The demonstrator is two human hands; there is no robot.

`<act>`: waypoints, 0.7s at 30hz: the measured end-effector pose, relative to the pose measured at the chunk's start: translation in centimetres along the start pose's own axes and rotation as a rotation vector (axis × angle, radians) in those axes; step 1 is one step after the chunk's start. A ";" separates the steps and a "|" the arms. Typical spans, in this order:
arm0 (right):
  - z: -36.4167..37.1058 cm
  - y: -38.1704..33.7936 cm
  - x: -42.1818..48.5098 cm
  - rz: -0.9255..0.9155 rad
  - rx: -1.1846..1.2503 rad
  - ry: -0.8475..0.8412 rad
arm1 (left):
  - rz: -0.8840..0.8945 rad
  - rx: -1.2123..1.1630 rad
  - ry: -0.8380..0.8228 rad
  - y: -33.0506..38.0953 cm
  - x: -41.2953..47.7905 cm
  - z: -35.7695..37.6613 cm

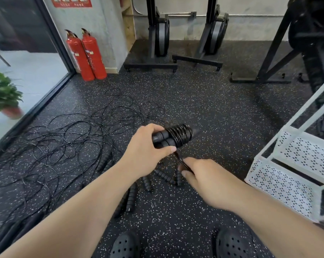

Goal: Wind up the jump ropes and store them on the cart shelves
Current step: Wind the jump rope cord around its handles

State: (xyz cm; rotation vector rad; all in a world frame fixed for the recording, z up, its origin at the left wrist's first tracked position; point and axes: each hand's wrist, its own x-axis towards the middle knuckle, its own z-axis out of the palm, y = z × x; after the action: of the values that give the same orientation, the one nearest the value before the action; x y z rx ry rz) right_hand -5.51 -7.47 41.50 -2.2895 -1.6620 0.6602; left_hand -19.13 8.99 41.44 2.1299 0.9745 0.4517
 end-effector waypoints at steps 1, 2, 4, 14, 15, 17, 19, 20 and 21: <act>-0.2 -0.1 -0.2 -0.007 -0.108 0.003 | 0.025 0.072 -0.001 -0.1 0.0 -0.2; -0.4 -0.3 -0.5 -0.009 -0.190 0.014 | 0.055 0.132 -0.005 -0.3 0.1 -0.2; -1.2 -0.7 -0.9 -0.020 -0.277 0.073 | 0.108 0.189 -0.030 -0.3 0.1 -0.2; -4.9 2.3 0.3 -0.166 -0.375 0.298 | 0.353 0.324 -0.408 0.7 -0.7 0.3; -5.0 2.9 0.5 -0.159 -0.275 0.301 | 0.398 0.316 -0.431 0.9 -1.0 0.4; -5.2 3.8 0.8 -0.138 -0.031 0.279 | 0.462 0.286 -0.439 1.2 -1.4 0.4; -5.5 4.1 0.7 -0.094 0.163 0.218 | 0.460 0.230 -0.410 1.6 -1.7 0.0; -5.5 4.1 0.6 -0.065 0.220 0.184 | 0.431 0.199 -0.395 1.8 -1.9 -0.4; -5.5 4.1 0.5 -0.040 0.265 0.156 | 0.402 0.171 -0.385 1.8 -1.9 -0.7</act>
State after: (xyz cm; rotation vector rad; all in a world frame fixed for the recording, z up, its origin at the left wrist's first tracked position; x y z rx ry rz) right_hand 0.74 -7.97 44.37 -2.0600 -1.4500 0.6331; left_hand -19.87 7.04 43.25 2.4555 0.3789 0.1377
